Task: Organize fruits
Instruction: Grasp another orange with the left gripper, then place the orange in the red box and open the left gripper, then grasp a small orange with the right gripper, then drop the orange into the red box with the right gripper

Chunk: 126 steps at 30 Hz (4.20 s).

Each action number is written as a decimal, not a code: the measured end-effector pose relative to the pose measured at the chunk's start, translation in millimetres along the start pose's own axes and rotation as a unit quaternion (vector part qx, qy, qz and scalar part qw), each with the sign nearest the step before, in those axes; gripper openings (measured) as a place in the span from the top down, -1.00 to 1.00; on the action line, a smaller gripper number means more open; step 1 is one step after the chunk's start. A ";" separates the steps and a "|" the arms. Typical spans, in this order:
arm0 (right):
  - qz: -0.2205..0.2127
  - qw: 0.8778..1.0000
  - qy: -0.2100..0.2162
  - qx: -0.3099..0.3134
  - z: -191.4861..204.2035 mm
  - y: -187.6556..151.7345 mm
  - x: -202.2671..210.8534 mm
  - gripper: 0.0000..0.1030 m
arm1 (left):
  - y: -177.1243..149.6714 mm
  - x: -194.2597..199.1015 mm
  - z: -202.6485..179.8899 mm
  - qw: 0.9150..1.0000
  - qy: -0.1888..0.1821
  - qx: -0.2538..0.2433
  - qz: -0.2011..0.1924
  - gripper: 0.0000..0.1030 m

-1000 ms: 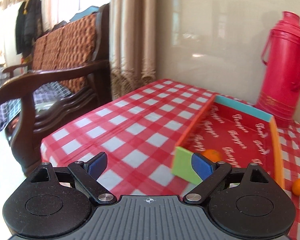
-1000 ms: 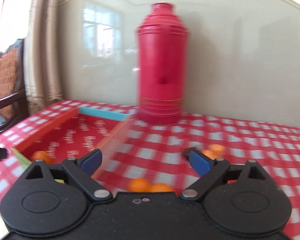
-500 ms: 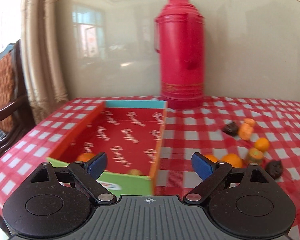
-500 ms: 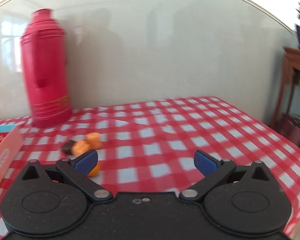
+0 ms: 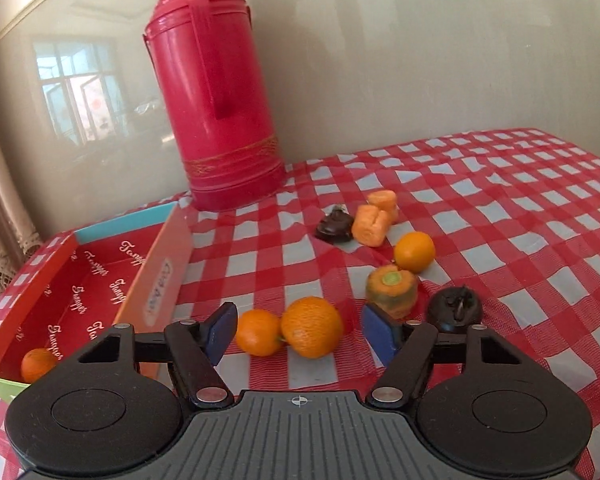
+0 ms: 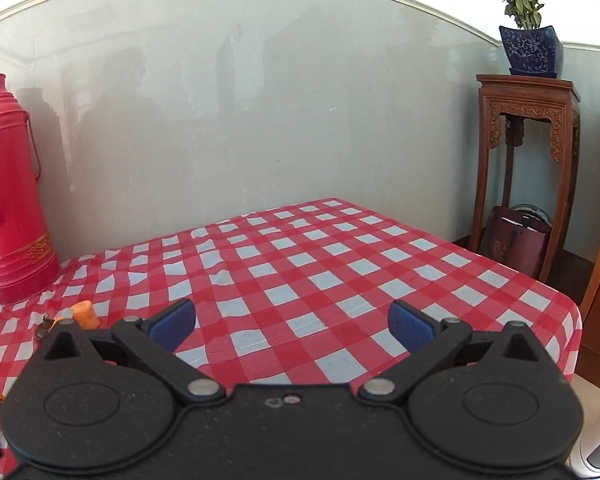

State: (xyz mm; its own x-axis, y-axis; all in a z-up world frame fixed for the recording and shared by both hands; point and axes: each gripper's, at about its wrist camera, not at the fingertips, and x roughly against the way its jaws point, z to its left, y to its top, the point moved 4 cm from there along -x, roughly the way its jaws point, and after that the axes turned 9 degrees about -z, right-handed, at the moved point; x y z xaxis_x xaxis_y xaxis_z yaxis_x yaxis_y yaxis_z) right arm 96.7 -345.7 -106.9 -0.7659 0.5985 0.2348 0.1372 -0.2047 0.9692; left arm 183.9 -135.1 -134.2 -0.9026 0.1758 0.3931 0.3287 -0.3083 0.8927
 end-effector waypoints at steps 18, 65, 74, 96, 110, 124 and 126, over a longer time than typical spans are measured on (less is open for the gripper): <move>0.004 0.999 0.033 -0.013 5.4 -0.1 2.7 -0.89 | 0.0 -23.3 -17.0 1.000 0.002 -0.006 0.022 0.27; 0.017 0.990 0.135 0.040 85.5 -15.0 15.1 -0.89 | -23.0 1.8 186.0 0.953 0.219 0.206 0.039 -0.57; 0.020 0.978 0.204 0.040 124.5 -13.9 27.8 -0.89 | -25.5 45.3 212.1 0.950 0.233 0.208 0.011 -0.82; 0.173 0.921 0.325 0.129 245.0 -64.6 23.8 0.00 | -98.8 108.2 311.3 0.882 0.371 0.288 0.030 -0.86; 0.130 0.917 0.362 0.109 256.5 -52.5 43.5 0.53 | -118.1 124.2 336.1 0.862 0.393 0.316 0.037 -0.90; 0.096 0.858 0.482 0.151 318.3 -47.7 102.5 0.51 | -133.8 136.6 353.3 0.850 0.414 0.324 0.040 -0.91; 0.095 0.854 0.484 0.165 320.5 -52.4 110.1 0.42 | -134.1 136.8 353.8 0.849 0.413 0.325 0.040 -0.91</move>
State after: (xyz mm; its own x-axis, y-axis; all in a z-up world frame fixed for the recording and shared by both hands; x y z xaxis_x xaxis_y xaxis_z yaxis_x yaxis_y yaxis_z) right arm 206.5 -20.8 -107.9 -0.8487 -0.3739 0.3740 0.3646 0.0986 0.9259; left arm 114.8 261.0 -122.2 -0.6687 -0.6211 0.4089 0.2391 0.3411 0.9091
